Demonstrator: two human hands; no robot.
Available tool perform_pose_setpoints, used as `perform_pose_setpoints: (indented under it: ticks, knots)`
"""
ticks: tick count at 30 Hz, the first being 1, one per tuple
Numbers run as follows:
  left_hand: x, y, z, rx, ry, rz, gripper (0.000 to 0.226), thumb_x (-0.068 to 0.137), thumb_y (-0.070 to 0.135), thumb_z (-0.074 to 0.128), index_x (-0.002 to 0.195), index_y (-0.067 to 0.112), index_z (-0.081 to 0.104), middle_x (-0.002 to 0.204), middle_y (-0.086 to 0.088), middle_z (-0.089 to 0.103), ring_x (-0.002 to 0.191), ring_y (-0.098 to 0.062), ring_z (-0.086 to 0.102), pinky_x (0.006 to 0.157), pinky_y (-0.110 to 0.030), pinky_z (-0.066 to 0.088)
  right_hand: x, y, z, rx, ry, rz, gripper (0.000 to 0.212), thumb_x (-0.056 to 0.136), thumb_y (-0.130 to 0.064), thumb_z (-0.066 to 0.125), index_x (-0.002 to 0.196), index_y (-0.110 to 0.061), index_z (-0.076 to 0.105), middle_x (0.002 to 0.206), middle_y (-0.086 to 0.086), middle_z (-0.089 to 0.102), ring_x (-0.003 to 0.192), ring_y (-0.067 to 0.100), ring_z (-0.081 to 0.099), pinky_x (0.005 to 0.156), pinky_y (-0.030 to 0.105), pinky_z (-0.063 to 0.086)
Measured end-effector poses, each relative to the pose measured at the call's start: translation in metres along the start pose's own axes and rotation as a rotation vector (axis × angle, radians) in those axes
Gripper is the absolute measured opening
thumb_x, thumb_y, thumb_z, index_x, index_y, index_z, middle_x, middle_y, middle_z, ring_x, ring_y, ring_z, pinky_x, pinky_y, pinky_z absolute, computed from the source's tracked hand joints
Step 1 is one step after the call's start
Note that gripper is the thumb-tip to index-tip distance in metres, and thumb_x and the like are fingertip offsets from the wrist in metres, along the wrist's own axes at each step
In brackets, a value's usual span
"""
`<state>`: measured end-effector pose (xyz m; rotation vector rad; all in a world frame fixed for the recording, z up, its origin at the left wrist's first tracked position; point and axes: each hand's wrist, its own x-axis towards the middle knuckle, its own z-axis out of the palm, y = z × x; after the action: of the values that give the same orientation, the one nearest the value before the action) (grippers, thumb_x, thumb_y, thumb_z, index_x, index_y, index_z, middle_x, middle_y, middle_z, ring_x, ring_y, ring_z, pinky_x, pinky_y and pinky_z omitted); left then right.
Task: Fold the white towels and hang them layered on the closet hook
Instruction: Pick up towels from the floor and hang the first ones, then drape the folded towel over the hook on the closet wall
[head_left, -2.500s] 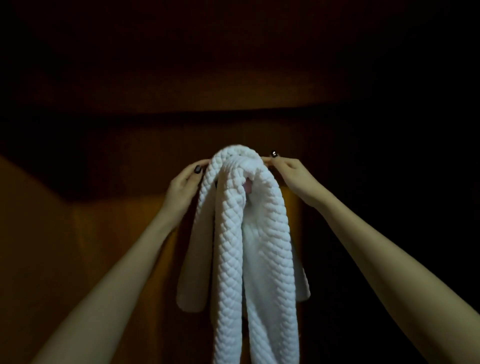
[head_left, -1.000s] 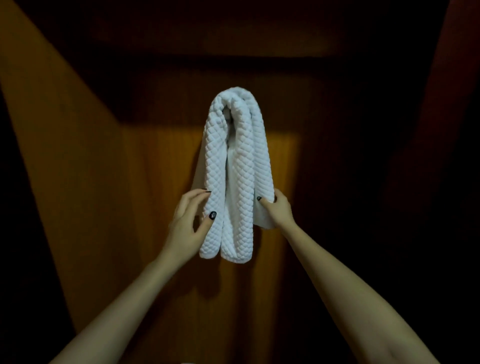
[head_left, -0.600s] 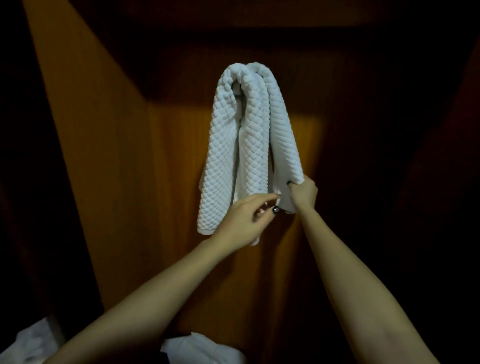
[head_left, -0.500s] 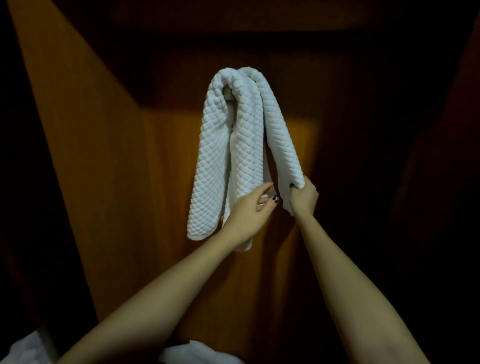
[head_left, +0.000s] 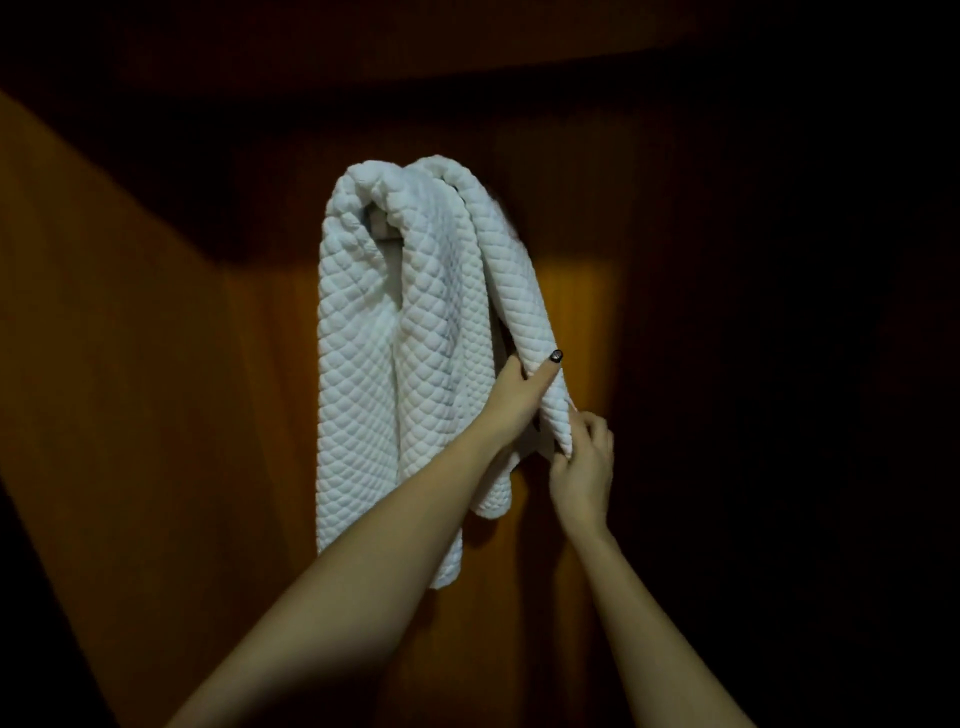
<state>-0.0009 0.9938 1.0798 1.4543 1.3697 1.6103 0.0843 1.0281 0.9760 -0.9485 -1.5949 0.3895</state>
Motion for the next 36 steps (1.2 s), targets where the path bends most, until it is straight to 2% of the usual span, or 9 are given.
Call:
perform_pose_setpoints:
  ticks: [4, 6, 11, 16, 20, 24, 28, 32, 36]
  knots:
    - [0.007, -0.017, -0.016, 0.013, 0.098, 0.001, 0.044, 0.102, 0.025, 0.048, 0.138, -0.001, 0.046, 0.138, -0.016, 0.054, 0.127, -0.028, 0.052, 0.109, -0.044, 0.041, -0.006, -0.001, 0.019, 0.233, -0.184, -0.041, 0.047, 0.091, 0.009, 0.052, 0.137, -0.004, 0.053, 0.135, 0.011, 0.054, 0.127, 0.023, 0.049, 0.108, 0.03, 0.039]
    - [0.004, -0.026, -0.032, 0.048, 0.125, -0.004, 0.044, 0.103, 0.025, 0.045, 0.14, 0.001, 0.046, 0.14, -0.015, 0.052, 0.129, -0.027, 0.05, 0.11, -0.043, 0.04, -0.011, -0.001, 0.024, 0.28, -0.324, -0.038, 0.047, 0.093, 0.007, 0.052, 0.138, -0.007, 0.052, 0.139, 0.006, 0.052, 0.129, 0.016, 0.047, 0.106, 0.018, 0.036]
    - [-0.008, -0.04, -0.065, 0.049, 0.012, -0.123, 0.047, 0.102, 0.039, 0.045, 0.138, 0.008, 0.05, 0.13, -0.007, 0.06, 0.12, -0.023, 0.058, 0.101, -0.036, 0.049, -0.029, -0.003, 0.034, 0.288, -0.629, 0.071, 0.059, 0.096, -0.011, 0.061, 0.15, -0.016, 0.037, 0.15, -0.005, 0.042, 0.137, 0.007, 0.038, 0.107, 0.017, 0.034]
    - [-0.047, -0.045, -0.07, -0.037, -0.09, -0.281, 0.056, 0.101, 0.042, 0.045, 0.136, -0.001, 0.049, 0.133, -0.018, 0.058, 0.122, -0.029, 0.057, 0.109, -0.044, 0.043, -0.038, -0.019, 0.022, 0.225, -0.731, 0.114, 0.067, 0.095, -0.021, 0.064, 0.153, -0.023, 0.031, 0.145, -0.012, 0.043, 0.125, -0.003, 0.04, 0.084, -0.005, 0.033]
    - [-0.076, -0.046, -0.069, 0.138, -0.096, -0.283, 0.05, 0.105, 0.039, 0.037, 0.124, -0.002, 0.058, 0.125, -0.033, 0.057, 0.101, -0.04, 0.061, 0.091, -0.043, 0.049, -0.04, -0.032, 0.002, 0.184, -0.715, 0.13, 0.064, 0.093, -0.018, 0.066, 0.147, -0.029, 0.034, 0.138, -0.009, 0.048, 0.126, 0.007, 0.046, 0.087, 0.005, 0.038]
    - [-0.107, -0.042, -0.065, 0.23, -0.108, -0.278, 0.041, 0.106, 0.035, 0.035, 0.098, 0.006, 0.063, 0.088, -0.018, 0.064, 0.071, -0.013, 0.054, 0.06, -0.02, 0.042, -0.057, -0.043, -0.025, 0.084, -0.595, 0.162, 0.059, 0.098, -0.024, 0.057, 0.151, -0.021, 0.031, 0.14, 0.0, 0.051, 0.123, 0.012, 0.049, 0.089, 0.018, 0.037]
    - [-0.144, -0.045, -0.061, 0.29, -0.094, -0.208, 0.044, 0.103, 0.033, 0.043, 0.133, 0.002, 0.054, 0.128, -0.019, 0.059, 0.108, -0.02, 0.061, 0.086, -0.028, 0.049, -0.09, -0.055, -0.057, -0.072, -0.538, 0.212, 0.063, 0.099, -0.028, 0.056, 0.153, -0.014, 0.027, 0.152, 0.006, 0.04, 0.134, 0.014, 0.04, 0.102, 0.02, 0.033]
    - [-0.2, -0.052, -0.075, 0.324, -0.092, -0.192, 0.041, 0.1, 0.026, 0.051, 0.139, 0.012, 0.05, 0.134, -0.008, 0.058, 0.101, -0.009, 0.056, 0.065, -0.003, 0.038, -0.145, -0.07, -0.079, -0.288, -0.616, 0.278, 0.072, 0.099, -0.033, 0.055, 0.156, -0.011, 0.016, 0.158, 0.015, 0.029, 0.144, 0.029, 0.031, 0.116, 0.038, 0.029]
    - [-0.286, -0.067, -0.114, 0.434, -0.153, -0.144, 0.047, 0.1, 0.026, 0.054, 0.144, 0.014, 0.045, 0.145, -0.007, 0.05, 0.132, -0.022, 0.047, 0.093, -0.018, 0.032, -0.227, -0.101, -0.084, -0.402, -0.673, 0.329, 0.074, 0.099, -0.034, 0.055, 0.156, -0.013, 0.014, 0.16, 0.016, 0.024, 0.145, 0.031, 0.028, 0.116, 0.039, 0.026]
